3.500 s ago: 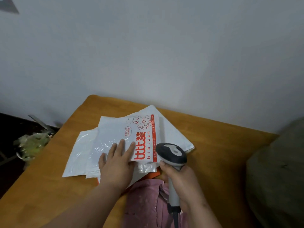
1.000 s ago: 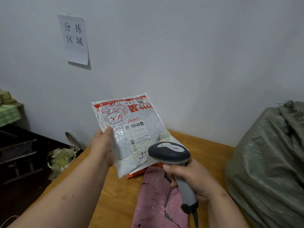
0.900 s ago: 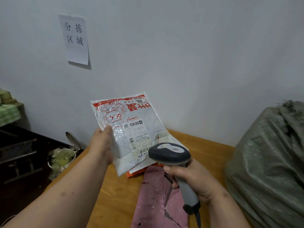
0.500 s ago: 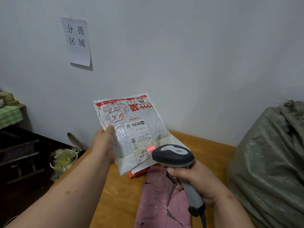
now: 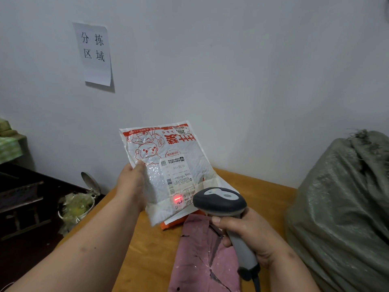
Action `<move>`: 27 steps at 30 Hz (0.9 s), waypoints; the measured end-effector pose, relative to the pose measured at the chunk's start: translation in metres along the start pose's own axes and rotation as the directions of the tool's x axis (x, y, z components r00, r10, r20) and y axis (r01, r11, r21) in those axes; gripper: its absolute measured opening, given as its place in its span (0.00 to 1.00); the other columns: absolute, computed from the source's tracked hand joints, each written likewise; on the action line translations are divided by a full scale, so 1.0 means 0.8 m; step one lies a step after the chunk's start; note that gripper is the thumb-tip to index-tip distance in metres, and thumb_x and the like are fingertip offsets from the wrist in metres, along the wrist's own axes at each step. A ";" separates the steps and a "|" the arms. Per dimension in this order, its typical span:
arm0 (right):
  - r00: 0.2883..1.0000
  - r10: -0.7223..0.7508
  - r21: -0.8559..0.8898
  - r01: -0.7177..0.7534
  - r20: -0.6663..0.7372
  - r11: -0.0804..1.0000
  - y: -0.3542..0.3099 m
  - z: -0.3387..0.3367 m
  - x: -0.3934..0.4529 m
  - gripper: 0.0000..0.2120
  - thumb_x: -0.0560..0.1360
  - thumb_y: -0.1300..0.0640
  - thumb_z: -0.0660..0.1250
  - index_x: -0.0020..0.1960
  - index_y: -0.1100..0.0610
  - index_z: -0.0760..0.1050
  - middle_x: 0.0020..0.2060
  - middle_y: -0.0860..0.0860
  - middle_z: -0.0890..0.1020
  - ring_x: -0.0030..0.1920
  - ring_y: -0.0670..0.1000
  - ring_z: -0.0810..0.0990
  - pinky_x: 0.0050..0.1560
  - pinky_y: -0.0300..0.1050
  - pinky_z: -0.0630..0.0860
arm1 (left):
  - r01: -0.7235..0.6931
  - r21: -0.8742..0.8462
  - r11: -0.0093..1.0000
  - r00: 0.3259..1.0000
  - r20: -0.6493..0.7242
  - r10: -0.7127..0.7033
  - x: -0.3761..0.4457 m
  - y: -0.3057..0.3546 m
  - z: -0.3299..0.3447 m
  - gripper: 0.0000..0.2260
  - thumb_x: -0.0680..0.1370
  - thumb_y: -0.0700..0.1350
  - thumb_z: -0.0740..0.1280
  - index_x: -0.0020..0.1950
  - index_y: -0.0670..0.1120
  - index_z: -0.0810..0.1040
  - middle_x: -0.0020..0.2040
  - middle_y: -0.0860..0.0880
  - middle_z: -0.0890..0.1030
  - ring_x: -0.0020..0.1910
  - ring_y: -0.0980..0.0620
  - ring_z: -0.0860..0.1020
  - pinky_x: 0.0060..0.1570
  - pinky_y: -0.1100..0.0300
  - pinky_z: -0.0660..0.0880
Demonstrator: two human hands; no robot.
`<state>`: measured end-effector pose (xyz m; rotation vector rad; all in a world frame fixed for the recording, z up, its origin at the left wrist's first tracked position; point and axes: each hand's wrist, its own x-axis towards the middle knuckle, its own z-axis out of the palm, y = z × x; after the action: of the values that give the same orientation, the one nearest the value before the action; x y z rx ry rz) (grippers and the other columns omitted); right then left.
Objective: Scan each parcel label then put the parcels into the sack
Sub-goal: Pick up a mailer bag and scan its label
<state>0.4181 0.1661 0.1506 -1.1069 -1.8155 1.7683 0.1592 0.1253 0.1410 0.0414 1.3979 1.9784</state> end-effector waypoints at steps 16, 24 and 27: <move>0.929 -0.046 0.337 0.179 -0.368 0.924 0.006 -0.071 -0.046 0.12 0.70 0.52 0.78 0.52 0.51 0.83 0.38 0.53 0.86 0.35 0.49 0.84 0.32 0.42 0.77 | 0.110 -0.117 0.987 0.973 0.217 -0.083 -0.057 0.001 0.125 0.12 0.79 0.46 0.69 0.62 0.47 0.79 0.59 0.43 0.83 0.56 0.40 0.82 0.55 0.30 0.75; 0.798 -0.208 0.375 0.473 -0.566 0.797 -0.001 -0.187 -0.120 0.13 0.65 0.48 0.81 0.49 0.46 0.86 0.44 0.49 0.87 0.41 0.51 0.85 0.35 0.42 0.77 | 0.117 -0.070 0.991 0.880 0.469 -0.071 -0.184 -0.060 0.279 0.09 0.79 0.43 0.68 0.58 0.41 0.78 0.53 0.43 0.83 0.53 0.42 0.82 0.54 0.33 0.75; 0.726 -0.235 0.340 0.550 -0.647 0.763 -0.002 -0.255 -0.157 0.10 0.65 0.48 0.77 0.47 0.45 0.87 0.42 0.51 0.87 0.41 0.51 0.85 0.37 0.44 0.78 | 0.065 -0.053 0.997 0.831 0.556 -0.024 -0.241 -0.084 0.355 0.01 0.78 0.40 0.67 0.48 0.43 0.77 0.39 0.46 0.80 0.37 0.48 0.83 0.41 0.47 0.82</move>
<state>0.6455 0.2085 0.2129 -0.8013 -1.0176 1.3246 0.4538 0.2607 0.2715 0.5107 0.9347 1.7732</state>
